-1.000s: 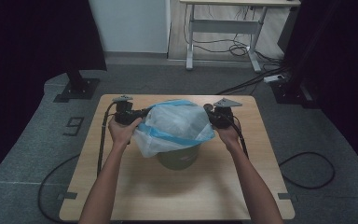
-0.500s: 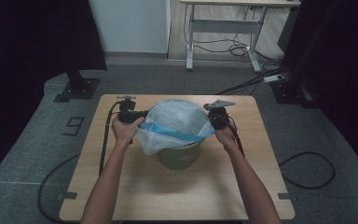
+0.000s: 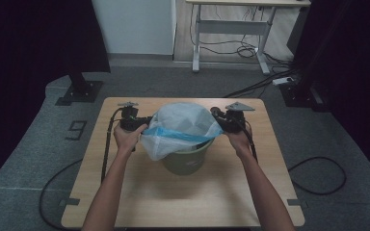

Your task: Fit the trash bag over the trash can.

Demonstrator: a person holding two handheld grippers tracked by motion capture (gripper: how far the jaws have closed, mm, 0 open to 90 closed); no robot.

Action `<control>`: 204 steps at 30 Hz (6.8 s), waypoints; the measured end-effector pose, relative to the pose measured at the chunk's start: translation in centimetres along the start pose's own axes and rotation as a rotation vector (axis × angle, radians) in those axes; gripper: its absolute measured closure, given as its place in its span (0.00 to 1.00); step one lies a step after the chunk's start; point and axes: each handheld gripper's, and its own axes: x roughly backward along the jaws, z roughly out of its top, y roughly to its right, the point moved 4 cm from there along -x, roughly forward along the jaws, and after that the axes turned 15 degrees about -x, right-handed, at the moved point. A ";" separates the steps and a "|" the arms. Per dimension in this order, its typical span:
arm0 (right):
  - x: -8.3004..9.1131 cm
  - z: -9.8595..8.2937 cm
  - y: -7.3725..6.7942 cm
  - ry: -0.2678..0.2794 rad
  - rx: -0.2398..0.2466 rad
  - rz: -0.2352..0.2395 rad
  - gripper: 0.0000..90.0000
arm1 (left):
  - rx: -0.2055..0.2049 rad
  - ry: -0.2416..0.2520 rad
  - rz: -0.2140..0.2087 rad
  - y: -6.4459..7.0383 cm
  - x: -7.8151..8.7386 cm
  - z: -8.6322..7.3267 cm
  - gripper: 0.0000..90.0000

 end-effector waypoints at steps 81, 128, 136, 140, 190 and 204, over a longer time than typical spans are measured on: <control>10.8 -8.6 -5.9 -0.144 0.204 0.461 0.99 | -0.017 0.042 0.035 0.4 2.2 -0.3 0.99; 2.3 -15.3 -2.6 -0.343 0.038 0.287 0.99 | 0.007 -0.127 0.011 0.5 -2.5 -5.4 0.98; 2.2 -15.2 -1.8 -0.350 0.007 0.250 0.99 | 0.008 -0.146 0.026 0.4 -3.0 -6.1 0.97; 2.0 -15.2 -1.6 -0.345 0.000 0.245 0.98 | 0.003 -0.154 0.032 0.5 -3.1 -6.3 0.96; 8.5 -13.1 0.2 -0.072 -0.040 0.223 0.52 | -0.289 0.078 -0.009 5.4 7.4 3.0 0.19; 8.8 -14.1 -0.4 -0.126 -0.017 0.230 0.46 | -0.347 -0.009 -0.110 8.6 3.6 6.8 0.23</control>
